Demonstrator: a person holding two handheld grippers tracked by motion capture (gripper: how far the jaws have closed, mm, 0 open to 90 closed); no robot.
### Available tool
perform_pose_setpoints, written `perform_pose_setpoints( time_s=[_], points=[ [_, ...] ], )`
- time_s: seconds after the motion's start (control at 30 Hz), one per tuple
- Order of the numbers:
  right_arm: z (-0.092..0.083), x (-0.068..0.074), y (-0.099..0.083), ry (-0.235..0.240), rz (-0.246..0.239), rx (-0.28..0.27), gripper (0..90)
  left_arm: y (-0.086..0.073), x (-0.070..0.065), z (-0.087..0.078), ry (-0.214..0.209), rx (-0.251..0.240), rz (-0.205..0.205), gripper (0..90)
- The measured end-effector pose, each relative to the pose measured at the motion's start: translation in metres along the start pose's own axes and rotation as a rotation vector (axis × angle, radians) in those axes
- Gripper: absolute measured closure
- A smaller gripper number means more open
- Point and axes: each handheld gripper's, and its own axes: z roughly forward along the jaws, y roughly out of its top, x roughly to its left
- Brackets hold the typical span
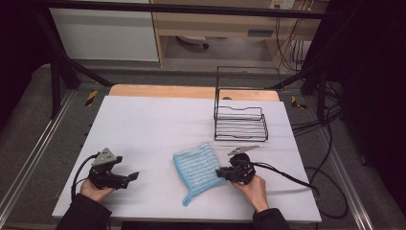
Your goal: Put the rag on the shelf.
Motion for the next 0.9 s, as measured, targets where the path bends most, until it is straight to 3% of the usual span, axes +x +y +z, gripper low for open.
perform_pose_setpoints(
  time_s=[0.1,0.27,0.4,0.63,0.9],
  points=[
    [-0.004,0.005,-0.005,-0.003,0.025,0.003,79.9,0.000,0.000,0.000,-0.002,0.001,-0.002,5.9],
    [-0.003,0.007,-0.011,-0.026,0.019,-0.013,74.6,0.000,-0.001,0.000,-0.005,0.004,-0.004,5.9],
    [-0.005,0.001,-0.011,-0.010,-0.010,-0.049,60.3,0.001,-0.001,0.000,-0.005,0.004,-0.003,5.9],
    [-0.013,-0.003,-0.009,-0.022,-0.123,-0.146,32.9,0.004,-0.006,0.002,-0.008,0.009,0.001,5.9],
    [-0.018,-0.005,-0.006,-0.030,-0.157,-0.187,17.1,0.013,-0.018,0.007,0.010,0.020,-0.003,6.0]
  ],
)
